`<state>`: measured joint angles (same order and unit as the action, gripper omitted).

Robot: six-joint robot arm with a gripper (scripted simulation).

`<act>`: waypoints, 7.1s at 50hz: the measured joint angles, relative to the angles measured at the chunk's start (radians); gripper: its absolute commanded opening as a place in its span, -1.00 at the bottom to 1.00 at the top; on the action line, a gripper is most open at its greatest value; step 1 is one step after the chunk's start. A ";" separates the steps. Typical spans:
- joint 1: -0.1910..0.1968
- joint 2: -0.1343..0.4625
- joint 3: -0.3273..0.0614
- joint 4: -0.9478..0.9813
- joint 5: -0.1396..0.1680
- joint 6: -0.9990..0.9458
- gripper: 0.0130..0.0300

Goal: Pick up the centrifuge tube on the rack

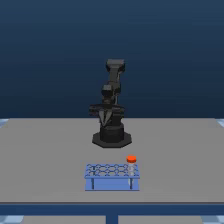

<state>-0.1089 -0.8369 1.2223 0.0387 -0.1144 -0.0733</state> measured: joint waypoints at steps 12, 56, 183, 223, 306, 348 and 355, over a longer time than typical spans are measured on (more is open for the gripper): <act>0.000 0.000 0.000 0.000 0.000 0.000 1.00; 0.023 0.022 -0.008 0.146 -0.011 -0.129 1.00; 0.395 0.683 -0.463 1.298 -0.139 -1.107 1.00; 0.393 0.704 -0.433 1.107 -0.153 -0.922 1.00; 0.393 0.771 -0.395 0.817 -0.213 -0.611 -1.00; 0.393 0.695 -0.438 1.151 -0.157 -0.941 -1.00; 0.393 0.678 -0.451 1.256 -0.147 -1.047 -1.00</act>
<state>0.2839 -0.1592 0.7716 1.2950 -0.2613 -1.1198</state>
